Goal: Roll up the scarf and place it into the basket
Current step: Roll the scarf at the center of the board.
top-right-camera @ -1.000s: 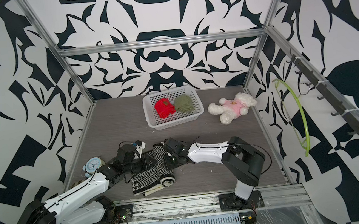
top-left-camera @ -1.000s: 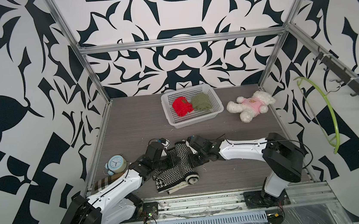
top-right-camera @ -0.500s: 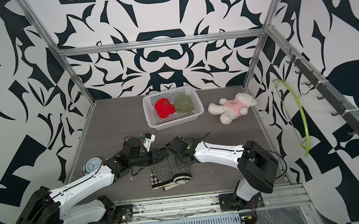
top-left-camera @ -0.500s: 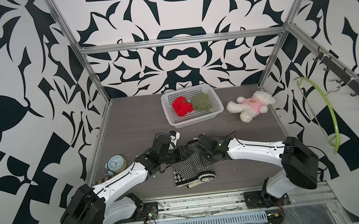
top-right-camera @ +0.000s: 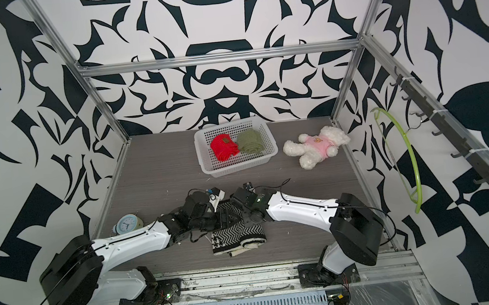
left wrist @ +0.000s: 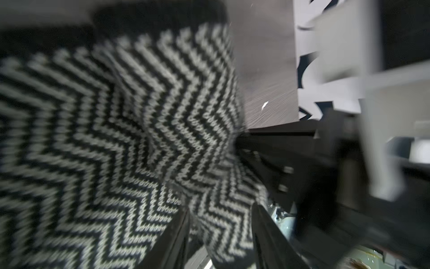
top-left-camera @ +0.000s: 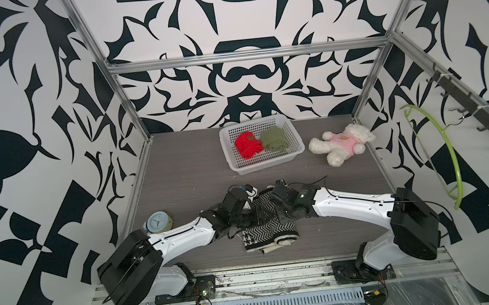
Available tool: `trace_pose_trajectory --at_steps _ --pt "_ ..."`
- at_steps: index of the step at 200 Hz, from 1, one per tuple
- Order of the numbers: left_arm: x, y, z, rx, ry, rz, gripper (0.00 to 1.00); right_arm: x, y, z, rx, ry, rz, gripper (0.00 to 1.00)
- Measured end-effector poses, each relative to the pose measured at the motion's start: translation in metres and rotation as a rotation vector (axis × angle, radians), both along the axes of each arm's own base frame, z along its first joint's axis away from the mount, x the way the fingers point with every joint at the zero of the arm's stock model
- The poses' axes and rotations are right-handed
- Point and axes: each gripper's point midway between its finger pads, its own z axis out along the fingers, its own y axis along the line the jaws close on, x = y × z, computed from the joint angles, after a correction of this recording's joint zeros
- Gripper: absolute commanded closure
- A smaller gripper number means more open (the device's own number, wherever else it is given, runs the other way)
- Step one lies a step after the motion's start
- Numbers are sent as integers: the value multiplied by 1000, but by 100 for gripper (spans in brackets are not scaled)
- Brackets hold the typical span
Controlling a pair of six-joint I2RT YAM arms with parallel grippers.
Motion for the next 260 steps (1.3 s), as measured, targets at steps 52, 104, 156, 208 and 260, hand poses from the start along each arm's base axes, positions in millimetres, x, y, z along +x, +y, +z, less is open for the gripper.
trace_pose_trajectory --at_steps 52,104,156,208,260 --pt "4 -5 -33 55 51 34 100 0 13 16 73 0 12 100" --pt "14 -6 -47 106 84 86 100 1 15 19 87 8 16 79" --pt "20 16 -61 140 116 160 100 25 -24 44 103 -34 -72 63" --pt "23 32 -63 139 110 206 100 28 -27 15 72 49 -58 58" --pt "24 34 -64 132 105 213 100 18 10 -18 181 159 26 58"
